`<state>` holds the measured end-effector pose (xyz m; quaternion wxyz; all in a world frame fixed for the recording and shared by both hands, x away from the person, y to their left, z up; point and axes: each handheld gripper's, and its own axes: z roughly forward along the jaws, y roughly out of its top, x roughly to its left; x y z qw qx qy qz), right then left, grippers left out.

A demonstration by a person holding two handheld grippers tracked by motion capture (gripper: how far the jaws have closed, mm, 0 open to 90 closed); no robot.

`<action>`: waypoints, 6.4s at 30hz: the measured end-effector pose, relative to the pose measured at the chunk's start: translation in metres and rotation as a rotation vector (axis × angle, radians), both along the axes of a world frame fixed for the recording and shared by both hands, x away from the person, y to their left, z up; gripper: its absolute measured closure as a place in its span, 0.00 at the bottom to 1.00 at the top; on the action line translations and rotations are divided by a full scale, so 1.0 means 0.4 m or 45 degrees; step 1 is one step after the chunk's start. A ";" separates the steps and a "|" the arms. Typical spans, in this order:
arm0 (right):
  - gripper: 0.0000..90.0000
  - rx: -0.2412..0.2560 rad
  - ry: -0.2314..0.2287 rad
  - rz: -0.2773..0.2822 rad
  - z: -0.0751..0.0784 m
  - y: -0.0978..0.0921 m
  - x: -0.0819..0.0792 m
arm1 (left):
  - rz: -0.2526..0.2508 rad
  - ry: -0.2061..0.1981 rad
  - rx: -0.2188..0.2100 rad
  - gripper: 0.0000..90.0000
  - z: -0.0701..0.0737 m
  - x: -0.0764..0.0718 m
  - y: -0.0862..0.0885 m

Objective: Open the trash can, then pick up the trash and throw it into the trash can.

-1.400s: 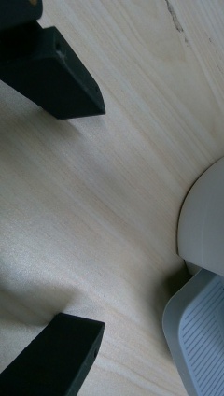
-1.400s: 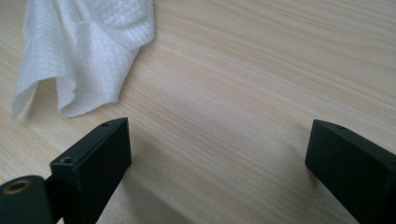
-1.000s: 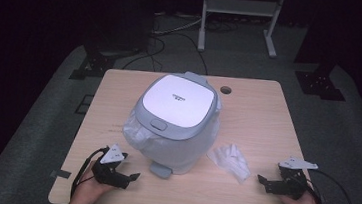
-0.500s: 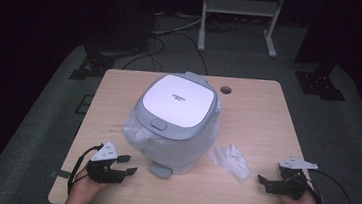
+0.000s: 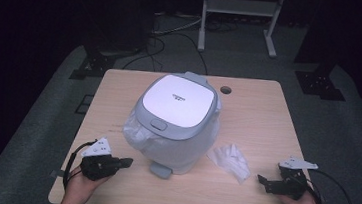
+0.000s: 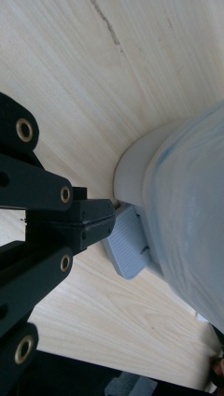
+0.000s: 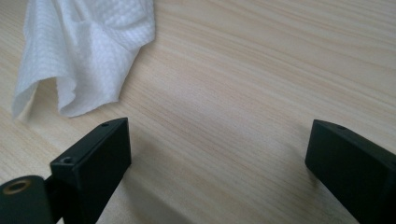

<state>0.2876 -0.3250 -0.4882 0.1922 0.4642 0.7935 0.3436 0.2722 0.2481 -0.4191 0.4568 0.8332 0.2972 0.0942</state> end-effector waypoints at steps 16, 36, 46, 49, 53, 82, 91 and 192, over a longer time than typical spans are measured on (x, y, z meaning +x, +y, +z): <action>0.06 -0.001 0.000 0.001 0.000 0.000 0.000 | -0.055 -0.023 -0.090 1.00 0.091 -0.003 0.007; 0.06 -0.002 -0.001 0.001 0.000 0.000 0.000 | -0.115 -0.074 -0.180 1.00 0.182 0.001 -0.001; 0.06 -0.002 -0.001 0.001 0.000 0.000 0.000 | -0.150 -0.095 -0.229 1.00 0.224 0.001 0.000; 0.06 -0.002 -0.001 0.001 0.000 0.000 0.000 | -0.158 -0.104 -0.240 1.00 0.237 0.002 -0.001; 0.06 -0.002 -0.001 0.001 0.000 0.000 0.000 | -0.168 -0.113 -0.249 1.00 0.250 0.004 -0.003; 0.06 -0.001 0.000 0.000 0.000 0.000 0.000 | -0.303 -0.191 -0.326 1.00 0.352 0.045 -0.063; 0.06 -0.001 -0.001 0.001 0.000 0.000 0.000 | -0.332 -0.199 -0.332 1.00 0.355 0.070 -0.100; 0.06 -0.002 0.000 0.001 0.000 0.000 0.000 | 0.159 -0.136 0.021 0.00 0.147 -0.001 0.034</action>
